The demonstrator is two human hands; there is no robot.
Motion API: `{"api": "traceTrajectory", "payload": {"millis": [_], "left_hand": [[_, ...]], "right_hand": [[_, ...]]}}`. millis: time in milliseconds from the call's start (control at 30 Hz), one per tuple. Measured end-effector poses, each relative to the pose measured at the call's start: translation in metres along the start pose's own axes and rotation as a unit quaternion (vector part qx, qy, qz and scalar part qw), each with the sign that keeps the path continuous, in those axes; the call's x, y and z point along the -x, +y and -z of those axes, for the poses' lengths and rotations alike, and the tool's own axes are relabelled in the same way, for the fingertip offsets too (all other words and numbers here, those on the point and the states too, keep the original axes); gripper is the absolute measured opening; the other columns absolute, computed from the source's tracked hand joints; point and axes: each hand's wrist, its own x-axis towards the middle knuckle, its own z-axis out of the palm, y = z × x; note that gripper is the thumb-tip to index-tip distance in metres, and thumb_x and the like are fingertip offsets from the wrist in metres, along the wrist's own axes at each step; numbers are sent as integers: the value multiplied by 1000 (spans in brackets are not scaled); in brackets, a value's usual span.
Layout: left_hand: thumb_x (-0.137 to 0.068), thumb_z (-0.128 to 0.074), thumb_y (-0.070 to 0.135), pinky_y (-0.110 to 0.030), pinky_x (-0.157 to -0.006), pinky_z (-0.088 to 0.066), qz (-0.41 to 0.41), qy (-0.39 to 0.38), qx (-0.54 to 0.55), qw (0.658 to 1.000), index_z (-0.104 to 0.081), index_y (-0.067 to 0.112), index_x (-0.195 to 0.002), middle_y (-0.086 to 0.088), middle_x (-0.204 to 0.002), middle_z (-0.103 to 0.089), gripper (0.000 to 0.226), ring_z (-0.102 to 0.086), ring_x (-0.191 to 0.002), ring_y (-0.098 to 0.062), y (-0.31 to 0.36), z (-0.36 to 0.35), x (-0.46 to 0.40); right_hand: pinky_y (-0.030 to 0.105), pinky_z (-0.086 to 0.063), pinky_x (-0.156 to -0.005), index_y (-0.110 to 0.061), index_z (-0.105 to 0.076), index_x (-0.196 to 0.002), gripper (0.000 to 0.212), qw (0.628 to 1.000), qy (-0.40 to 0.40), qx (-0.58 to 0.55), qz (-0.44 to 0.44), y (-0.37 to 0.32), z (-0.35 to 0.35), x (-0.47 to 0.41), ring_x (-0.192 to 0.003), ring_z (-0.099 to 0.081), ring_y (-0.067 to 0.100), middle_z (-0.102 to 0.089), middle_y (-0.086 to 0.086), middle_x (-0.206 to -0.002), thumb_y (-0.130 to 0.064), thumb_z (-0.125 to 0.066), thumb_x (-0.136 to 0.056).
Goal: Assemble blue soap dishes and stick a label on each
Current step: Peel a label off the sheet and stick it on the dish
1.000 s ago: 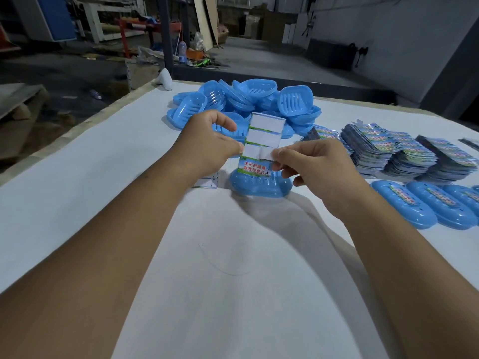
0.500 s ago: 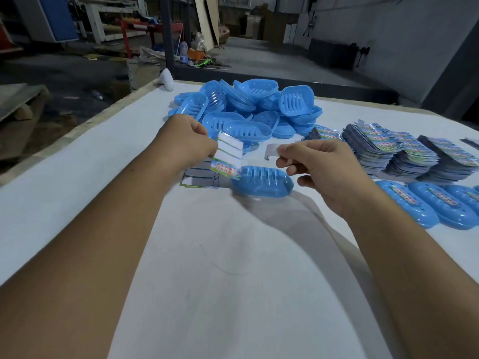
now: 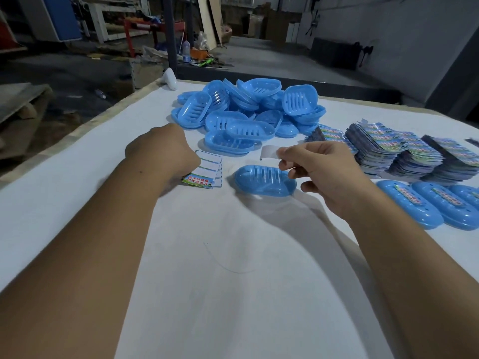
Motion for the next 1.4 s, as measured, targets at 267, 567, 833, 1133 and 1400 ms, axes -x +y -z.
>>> {"api": "traceTrajectory", "payload": {"millis": [267,567,833,1133,1400], "left_hand": [[-82,-72,31,-24,-55,-46,-91,-1,239,967,-75,11,-78,0,-66,-67,21,-55,-58,-13,28,3,15],[-76,-82,44,-27,-74,-51,-133,-102,377,911,-80,27,-72,7,-84,-77,17,-69,-89,-10,60,-8,41],[-80,-80,40,-26,-55,-37,-125,-134,415,891,-82,27,-82,20,-53,-59,13,-49,-62,-5,60,-6,40],[-75,-84,44,-17,-50,-37,-113,-98,414,898,-82,25,-81,23,-52,-60,21,-53,-49,8,57,-8,37],[-80,-80,38,-26,-48,-30,-73,-97,407,905,-79,23,-82,17,-30,-37,16,-39,-46,-10,59,-7,36]], "right_hand": [[20,-42,-45,-12,-73,-64,22,996,36,50,61,3,-6,0,-55,-56,6,-71,-2,-64,-25,-77,-81],[29,-41,-52,-13,-74,-65,23,989,51,84,109,4,-9,1,-57,-50,11,-72,14,-73,-30,-78,-80],[22,-40,-44,-14,-78,-70,21,992,24,57,113,5,-5,-1,-56,-52,8,-72,0,-67,-29,-78,-85],[27,-45,-48,-15,-79,-75,24,989,28,89,114,7,-7,-3,-57,-55,9,-75,9,-79,-29,-71,-93],[29,-42,-48,-14,-77,-67,27,988,75,116,66,12,-2,-9,-56,-50,15,-73,15,-77,-35,-78,-83]]}}
